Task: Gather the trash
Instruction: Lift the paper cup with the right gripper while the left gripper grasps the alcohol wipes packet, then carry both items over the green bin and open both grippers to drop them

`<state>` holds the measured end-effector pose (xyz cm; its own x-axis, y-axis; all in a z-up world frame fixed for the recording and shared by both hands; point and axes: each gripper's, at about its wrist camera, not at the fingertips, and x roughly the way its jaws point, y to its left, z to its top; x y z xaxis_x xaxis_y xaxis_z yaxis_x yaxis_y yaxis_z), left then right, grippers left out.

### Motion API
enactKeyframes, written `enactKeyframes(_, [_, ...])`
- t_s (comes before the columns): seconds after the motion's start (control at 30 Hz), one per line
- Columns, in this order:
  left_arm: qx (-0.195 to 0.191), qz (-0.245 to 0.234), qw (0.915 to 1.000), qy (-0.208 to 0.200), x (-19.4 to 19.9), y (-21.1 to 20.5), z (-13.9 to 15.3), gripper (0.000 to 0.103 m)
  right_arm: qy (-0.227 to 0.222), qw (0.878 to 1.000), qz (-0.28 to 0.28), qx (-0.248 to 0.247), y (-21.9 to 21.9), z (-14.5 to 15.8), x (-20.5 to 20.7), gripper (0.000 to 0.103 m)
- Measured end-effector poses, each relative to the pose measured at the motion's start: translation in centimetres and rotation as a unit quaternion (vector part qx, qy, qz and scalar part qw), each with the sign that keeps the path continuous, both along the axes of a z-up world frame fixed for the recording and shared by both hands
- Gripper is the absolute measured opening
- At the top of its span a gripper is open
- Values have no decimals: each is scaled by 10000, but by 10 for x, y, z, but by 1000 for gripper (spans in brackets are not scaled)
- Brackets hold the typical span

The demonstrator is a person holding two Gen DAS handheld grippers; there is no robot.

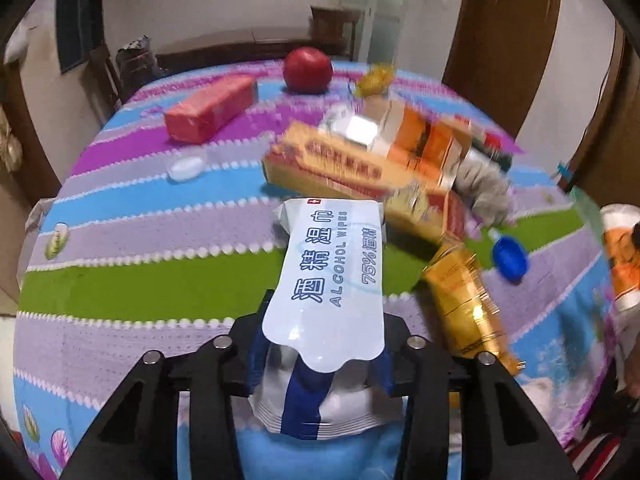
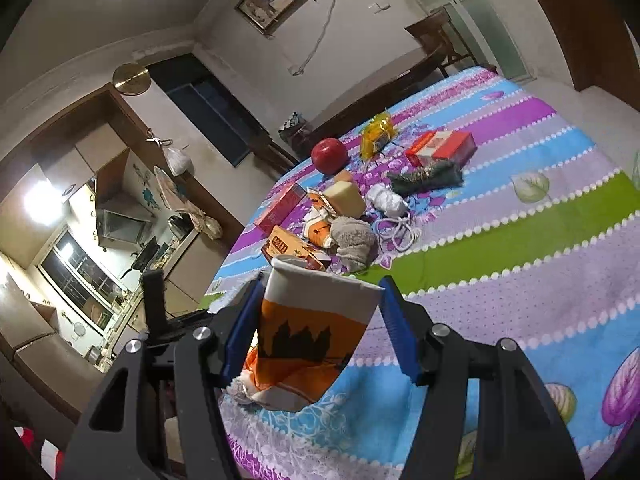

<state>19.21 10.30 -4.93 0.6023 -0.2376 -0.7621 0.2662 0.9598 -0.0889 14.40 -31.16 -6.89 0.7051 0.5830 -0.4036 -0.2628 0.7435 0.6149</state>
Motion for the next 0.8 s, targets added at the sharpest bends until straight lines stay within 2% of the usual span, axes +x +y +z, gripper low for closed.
enactKeyframes(0.2, [18,286,9962,-824,-31,4,69,43,-334,9994,62,-104,-4,22,-1,57])
enactKeyframes(0.37, [-92,-30,9928,-1195,-42,-37,119,43,-581,9982,-70,-106,-27,46,-3,57])
enactKeyframes(0.57, [-194,-993,9864,-1298,-28,-136,151,43,-849,9933,-682,-393,-81,77,-20,57])
enactKeyframes(0.7, [-222,-1722,9759,-1319,-16,-217,163,43,-963,9847,-1292,-658,-131,97,-40,57])
enactKeyframes(0.8, [-310,-2233,9668,-1205,-8,-276,167,43,-881,9745,-1840,-939,-177,108,-55,57])
